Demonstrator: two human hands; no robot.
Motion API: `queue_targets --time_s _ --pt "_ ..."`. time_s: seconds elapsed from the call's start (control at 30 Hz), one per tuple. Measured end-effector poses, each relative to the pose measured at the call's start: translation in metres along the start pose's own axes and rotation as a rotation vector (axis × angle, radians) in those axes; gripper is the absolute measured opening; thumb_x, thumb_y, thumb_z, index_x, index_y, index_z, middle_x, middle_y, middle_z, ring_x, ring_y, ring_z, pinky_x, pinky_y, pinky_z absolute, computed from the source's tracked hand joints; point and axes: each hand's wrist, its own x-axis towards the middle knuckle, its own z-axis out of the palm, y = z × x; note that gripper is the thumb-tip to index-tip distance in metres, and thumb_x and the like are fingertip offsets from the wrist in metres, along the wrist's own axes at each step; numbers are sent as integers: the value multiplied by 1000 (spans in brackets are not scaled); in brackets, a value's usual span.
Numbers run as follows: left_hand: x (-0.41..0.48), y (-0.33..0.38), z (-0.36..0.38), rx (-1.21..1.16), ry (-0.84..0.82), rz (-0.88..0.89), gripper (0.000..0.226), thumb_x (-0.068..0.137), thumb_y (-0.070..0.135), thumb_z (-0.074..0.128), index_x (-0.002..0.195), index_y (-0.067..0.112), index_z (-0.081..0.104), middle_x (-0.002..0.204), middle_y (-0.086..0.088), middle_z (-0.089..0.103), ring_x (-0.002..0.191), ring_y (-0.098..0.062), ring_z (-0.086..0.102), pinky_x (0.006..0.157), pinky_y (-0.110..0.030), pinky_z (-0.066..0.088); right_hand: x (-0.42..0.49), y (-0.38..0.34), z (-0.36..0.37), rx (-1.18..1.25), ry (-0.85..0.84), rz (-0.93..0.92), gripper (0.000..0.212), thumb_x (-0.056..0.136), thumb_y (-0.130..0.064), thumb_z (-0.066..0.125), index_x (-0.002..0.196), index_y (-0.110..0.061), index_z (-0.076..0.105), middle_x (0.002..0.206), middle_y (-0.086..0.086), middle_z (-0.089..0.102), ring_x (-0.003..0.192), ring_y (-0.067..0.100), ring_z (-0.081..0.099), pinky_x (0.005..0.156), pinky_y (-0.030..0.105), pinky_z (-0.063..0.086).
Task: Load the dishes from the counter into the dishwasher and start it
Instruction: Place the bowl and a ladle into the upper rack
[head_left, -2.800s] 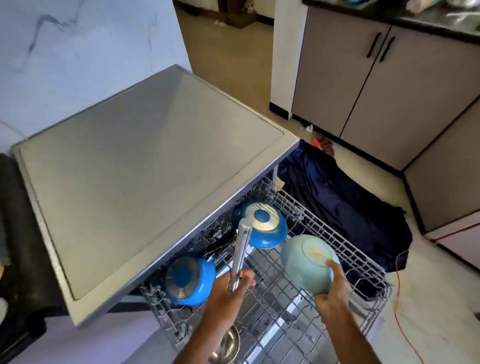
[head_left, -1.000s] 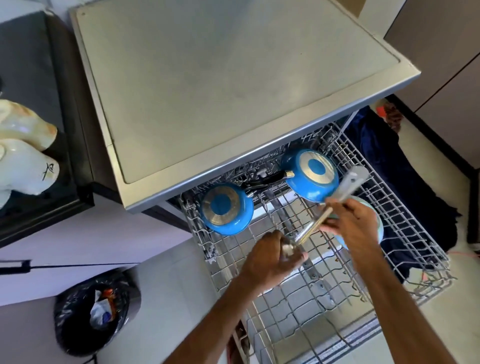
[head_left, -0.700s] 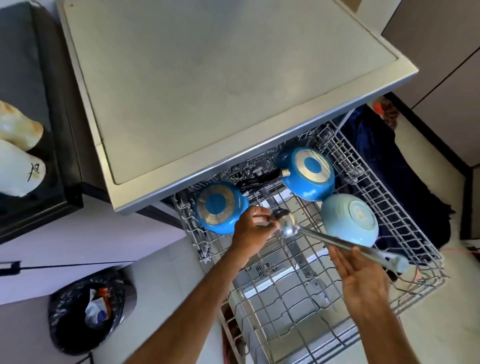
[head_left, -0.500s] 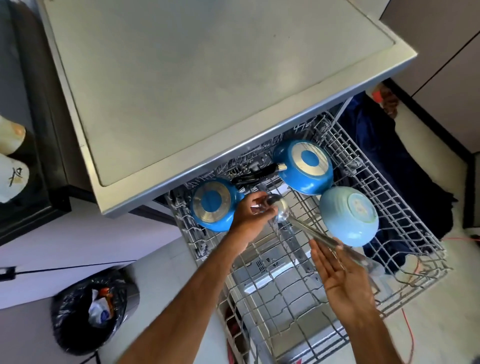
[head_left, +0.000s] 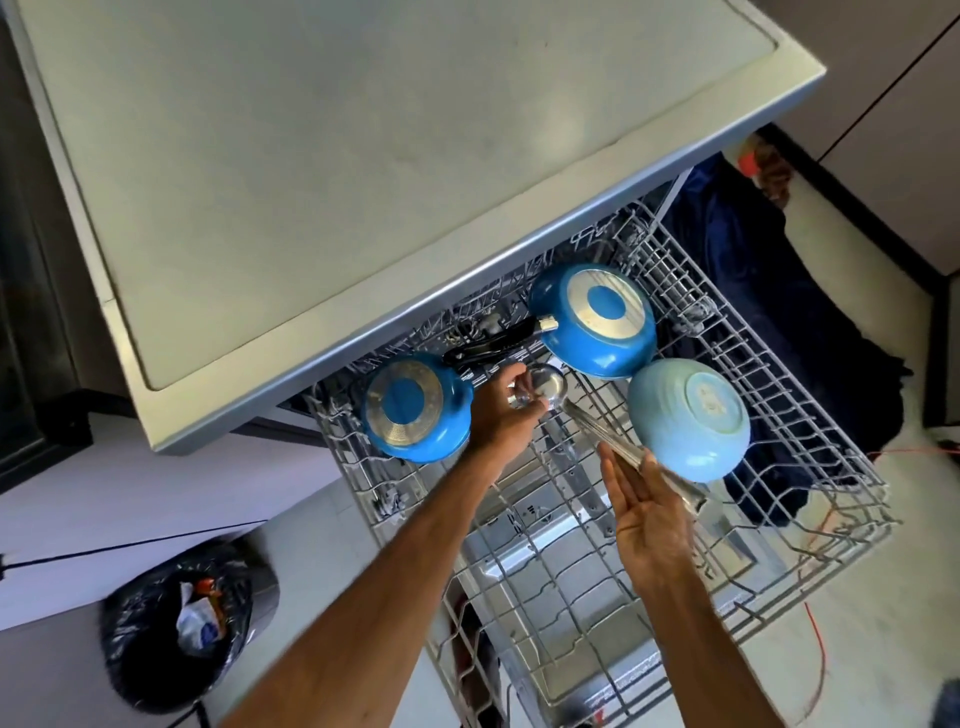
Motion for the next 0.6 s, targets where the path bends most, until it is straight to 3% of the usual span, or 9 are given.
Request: queue_targets --time_s 0.07,0.13,0.23,0.3,0.4,0.5,0.6 --pt "0 -2 1 42 -18 20 55 86 20 77 136 17 56 119 3 62 105 -11 61 59 -1 45 2 11 1 13 36 26 27 100 -12 57 119 7 57 122 33 65 110 35 70 89 39 59" --pt "-1 -7 2 63 -40 34 54 88 14 73 138 17 55 132 -4 59 114 -12 56 67 -4 48 3 24 3 64 61 60 26 102 -13 54 119 6 58 121 31 66 109 33 71 86 36 60" --pt "-5 -14 2 68 -51 20 50 89 10 70 137 19 55 139 -7 57 122 -18 56 92 -28 56 7 44 9 213 101 101 31 103 -13 52 129 2 55 122 30 66 111 32 70 82 32 62" --pt "-9 -18 1 100 -66 24 47 91 11 68 135 20 56 137 -5 57 122 -17 56 97 -36 55 10 54 16 308 120 138 18 104 -13 51 116 -2 59 122 30 66 111 31 70 84 32 61" --pt "-12 -23 -3 117 -72 31 43 92 11 66 133 18 57 137 -2 57 123 -15 56 90 -22 54 12 64 19 353 108 169 16 104 -15 50 99 -3 59 121 28 68 112 28 70 88 32 60" --pt "-14 -24 -7 124 -75 28 40 93 11 64 132 17 58 135 -4 58 122 -15 56 67 -2 46 14 67 17 374 94 167 14 103 -17 53 104 -5 60 124 26 67 114 26 69 92 31 58" --pt "-14 -29 -9 139 -77 36 37 95 11 63 131 14 58 136 -6 58 118 -12 55 61 3 41 16 64 20 422 155 175 17 102 -17 54 111 -5 62 123 27 67 113 26 70 95 26 55"
